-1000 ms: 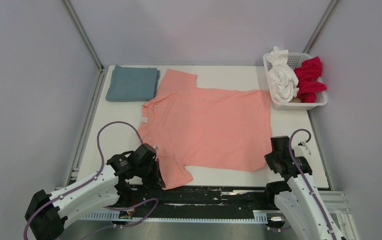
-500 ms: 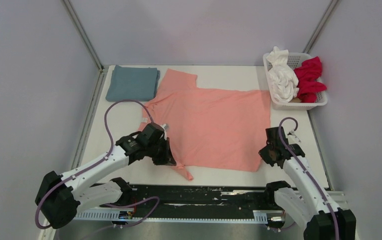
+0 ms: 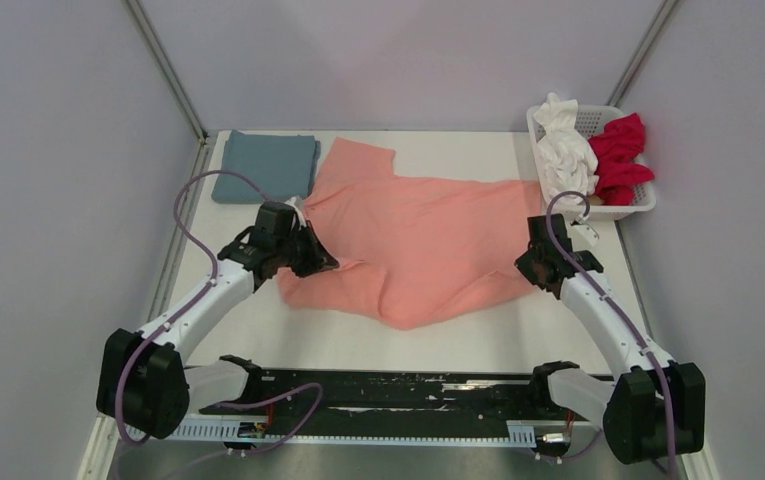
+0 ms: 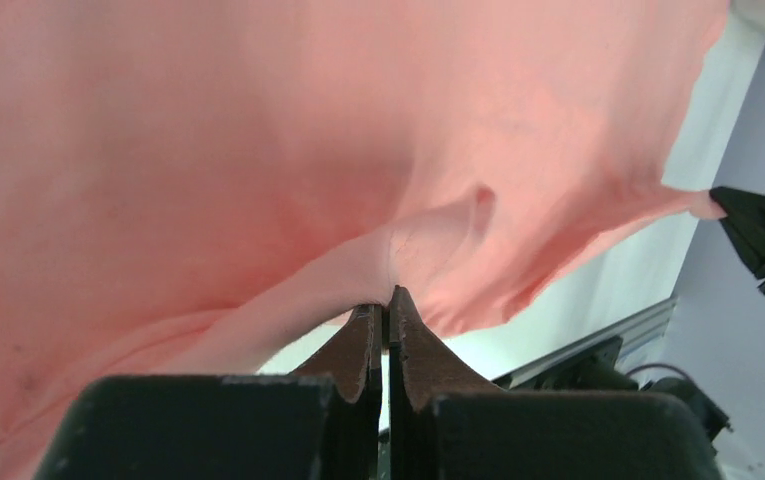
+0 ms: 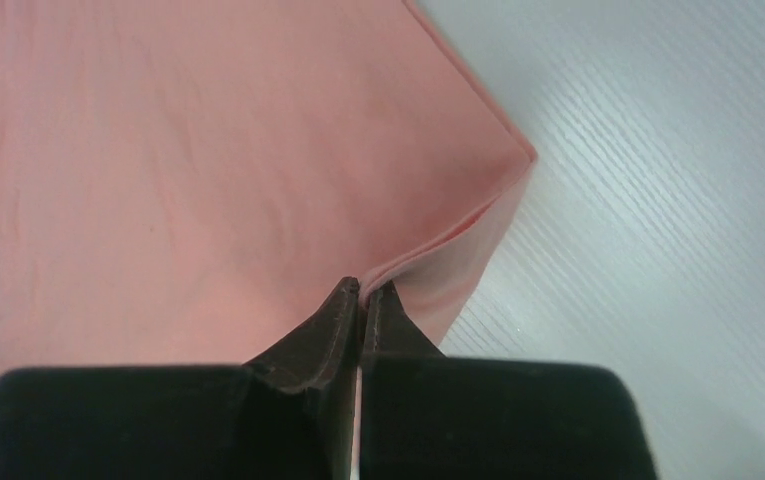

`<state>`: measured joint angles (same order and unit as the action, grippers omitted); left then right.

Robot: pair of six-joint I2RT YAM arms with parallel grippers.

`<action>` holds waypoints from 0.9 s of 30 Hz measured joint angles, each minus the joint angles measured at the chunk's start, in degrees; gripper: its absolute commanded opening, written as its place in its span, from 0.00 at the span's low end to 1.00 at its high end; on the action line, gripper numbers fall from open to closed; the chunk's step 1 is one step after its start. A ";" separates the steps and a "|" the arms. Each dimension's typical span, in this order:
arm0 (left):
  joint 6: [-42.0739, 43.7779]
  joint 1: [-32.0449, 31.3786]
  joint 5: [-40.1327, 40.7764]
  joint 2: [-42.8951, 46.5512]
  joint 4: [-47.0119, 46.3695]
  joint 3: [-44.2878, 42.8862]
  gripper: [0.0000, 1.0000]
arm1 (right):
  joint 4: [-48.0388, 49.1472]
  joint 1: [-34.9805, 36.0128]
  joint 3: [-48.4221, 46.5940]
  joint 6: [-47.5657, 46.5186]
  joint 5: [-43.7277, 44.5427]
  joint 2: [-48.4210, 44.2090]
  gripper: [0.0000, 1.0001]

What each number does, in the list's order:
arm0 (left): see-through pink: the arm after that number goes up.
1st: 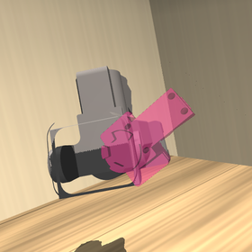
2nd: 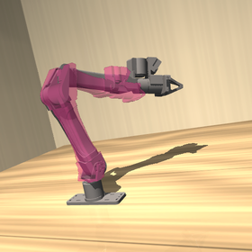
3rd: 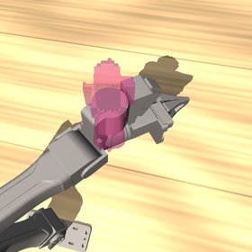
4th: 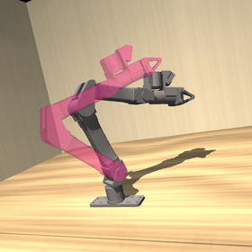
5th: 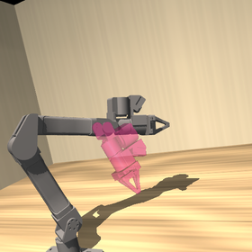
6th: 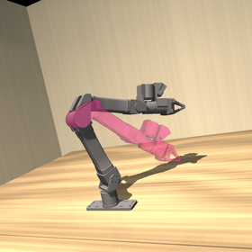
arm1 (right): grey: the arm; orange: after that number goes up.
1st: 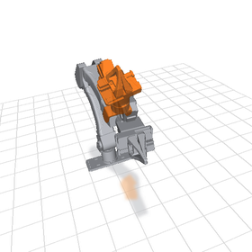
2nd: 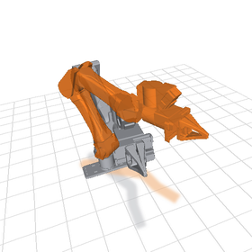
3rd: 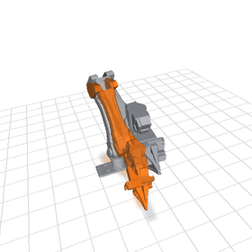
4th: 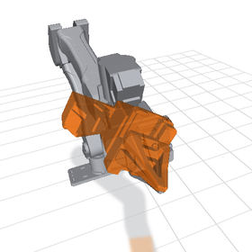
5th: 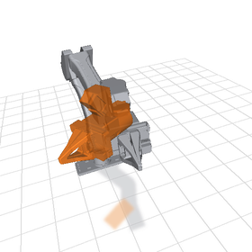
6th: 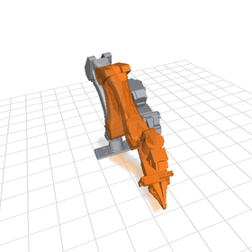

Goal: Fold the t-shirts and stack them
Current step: Fold the flattened tshirt in 1/3 of the way

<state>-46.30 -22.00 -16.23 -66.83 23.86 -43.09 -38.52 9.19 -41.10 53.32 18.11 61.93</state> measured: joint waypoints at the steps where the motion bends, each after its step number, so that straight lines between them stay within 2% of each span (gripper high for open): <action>1: 0.22 0.90 0.02 -0.55 -0.46 -0.68 0.00 | 0.31 0.00 -0.72 -0.15 0.74 0.70 0.00; 11: 3.10 7.82 0.94 -5.46 -2.91 -5.86 0.00 | 2.12 -0.59 -4.42 -1.01 7.37 5.11 0.00; 27: 6.62 10.47 3.28 -10.01 -4.57 -10.27 0.00 | 5.22 -1.88 -6.10 -2.56 9.64 8.72 0.02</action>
<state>-39.68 -11.53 -12.95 -76.84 19.29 -53.36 -33.30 7.31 -47.20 50.76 27.75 70.65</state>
